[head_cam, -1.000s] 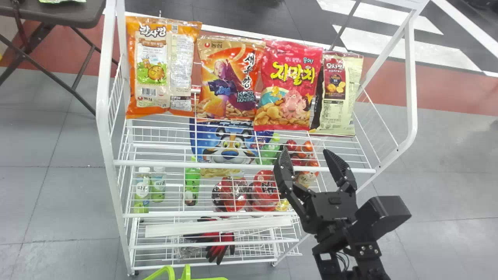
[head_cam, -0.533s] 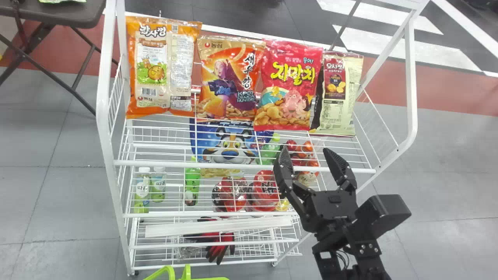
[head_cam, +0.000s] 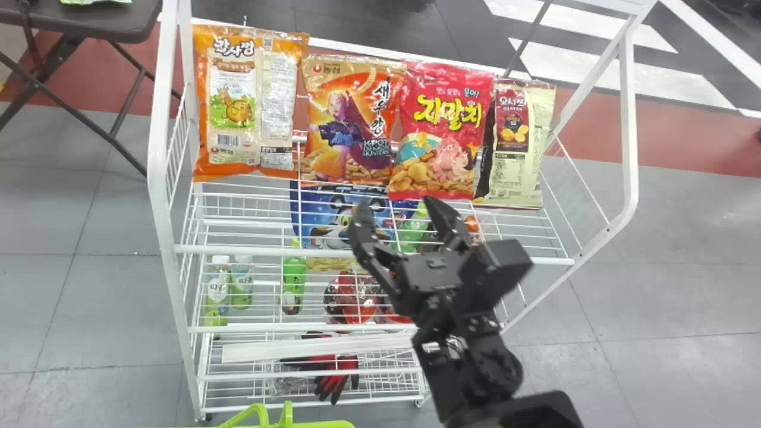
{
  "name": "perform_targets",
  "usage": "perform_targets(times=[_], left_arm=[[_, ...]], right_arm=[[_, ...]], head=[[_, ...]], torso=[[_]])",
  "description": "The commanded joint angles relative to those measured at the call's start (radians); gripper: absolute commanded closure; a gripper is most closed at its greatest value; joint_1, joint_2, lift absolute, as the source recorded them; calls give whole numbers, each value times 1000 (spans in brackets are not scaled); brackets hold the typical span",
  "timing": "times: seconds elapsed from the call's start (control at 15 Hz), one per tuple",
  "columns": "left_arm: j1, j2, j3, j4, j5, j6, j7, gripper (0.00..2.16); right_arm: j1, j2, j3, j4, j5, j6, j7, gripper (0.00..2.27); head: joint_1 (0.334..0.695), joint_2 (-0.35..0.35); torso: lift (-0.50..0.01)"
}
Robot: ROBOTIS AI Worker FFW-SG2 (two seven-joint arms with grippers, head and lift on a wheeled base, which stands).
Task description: Hold basket handle with left hand then pick Gamjakkang with right hand and place into basket
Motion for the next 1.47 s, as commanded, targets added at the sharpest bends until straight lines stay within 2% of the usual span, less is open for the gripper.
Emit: perform_targets(times=[0.0,0.2,0.53,1.07,1.4], left_arm=[[-4,-1,2,8,1,0,0,2135],[-15,-2,2,25,1,6,-1,2138],[-30,-6,-1,46,-3,21,5,2135],[-34,-22,-11,46,-37,52,20,2138],[-37,-32,-15,58,-54,46,22,2138]], right_arm=[[-87,1,58,69,52,36,-5,127],[-211,1,93,194,84,42,-26,127],[-408,1,112,410,78,48,-14,127],[-633,1,119,616,-42,97,58,127],[-624,1,176,559,-67,223,89,151]], head=[[695,-350],[695,-313],[695,-243],[695,-177],[695,-142]], torso=[[-19],[-19],[-19],[-19],[-19]])
